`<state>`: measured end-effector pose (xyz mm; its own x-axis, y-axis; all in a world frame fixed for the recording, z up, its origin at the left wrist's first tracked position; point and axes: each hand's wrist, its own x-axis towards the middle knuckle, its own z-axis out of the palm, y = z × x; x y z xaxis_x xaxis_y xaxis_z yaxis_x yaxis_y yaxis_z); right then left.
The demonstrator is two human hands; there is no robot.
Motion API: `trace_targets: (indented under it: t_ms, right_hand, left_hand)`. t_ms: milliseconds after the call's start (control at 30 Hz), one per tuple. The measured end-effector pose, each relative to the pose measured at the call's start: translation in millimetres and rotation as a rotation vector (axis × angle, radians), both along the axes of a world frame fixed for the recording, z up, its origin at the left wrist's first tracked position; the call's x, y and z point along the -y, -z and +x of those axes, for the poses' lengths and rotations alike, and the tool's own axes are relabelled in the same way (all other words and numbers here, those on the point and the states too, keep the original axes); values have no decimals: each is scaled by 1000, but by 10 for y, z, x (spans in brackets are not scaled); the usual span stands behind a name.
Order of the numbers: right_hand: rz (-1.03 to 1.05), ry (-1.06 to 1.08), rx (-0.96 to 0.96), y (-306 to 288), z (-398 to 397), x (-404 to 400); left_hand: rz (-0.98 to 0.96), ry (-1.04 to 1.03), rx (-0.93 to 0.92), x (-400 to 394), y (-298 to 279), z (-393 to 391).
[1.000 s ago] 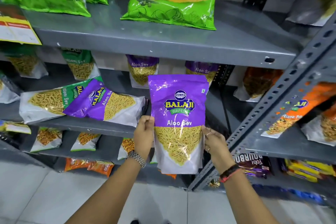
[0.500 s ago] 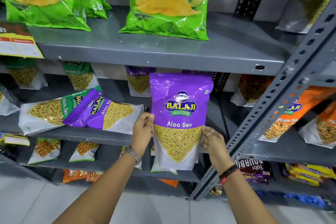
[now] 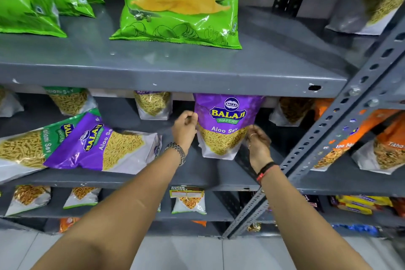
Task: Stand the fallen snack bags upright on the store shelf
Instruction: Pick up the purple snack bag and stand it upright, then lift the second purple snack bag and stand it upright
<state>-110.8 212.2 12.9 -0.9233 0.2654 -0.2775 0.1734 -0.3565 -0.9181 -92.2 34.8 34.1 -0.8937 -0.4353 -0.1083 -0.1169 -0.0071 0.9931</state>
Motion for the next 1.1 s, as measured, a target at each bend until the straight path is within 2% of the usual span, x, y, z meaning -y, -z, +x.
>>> trace_targets:
  t_ms: [167, 267, 367, 433, 533, 633, 700, 767, 867, 1000, 1100]
  right_hand:
    - [69, 37, 15, 67, -61, 5]
    - [202, 20, 77, 152, -32, -5]
    - [235, -90, 258, 378, 146, -7]
    - [223, -213, 305, 513, 300, 82]
    - [220, -414, 309, 580, 454, 412]
    - [303, -576, 204, 504, 470, 885]
    - [452, -613, 94, 433, 416, 1247]
    - [697, -594, -26, 324, 314, 1594]
    - [917, -666, -159, 156, 136, 2064]
    - [1183, -893, -166, 16, -97, 2617]
    - [1325, -1089, -91, -1, -196, 2920]
  left_hand:
    - [42, -28, -26, -15, 116, -68]
    - [164, -28, -31, 16, 197, 94]
    - [369, -41, 67, 95, 431, 426]
    - [418, -75, 123, 192, 608, 690]
    - [454, -126, 146, 413, 798, 1054]
    - [416, -192, 145, 675, 864, 1320]
    - [363, -254, 127, 885, 866, 1444]
    - [331, -339, 133, 1132, 849, 1520]
    - [380, -445, 206, 1530, 810, 1561]
    - [622, -198, 315, 1858, 692, 1585]
    - [573, -80, 389, 1963, 701, 1508]
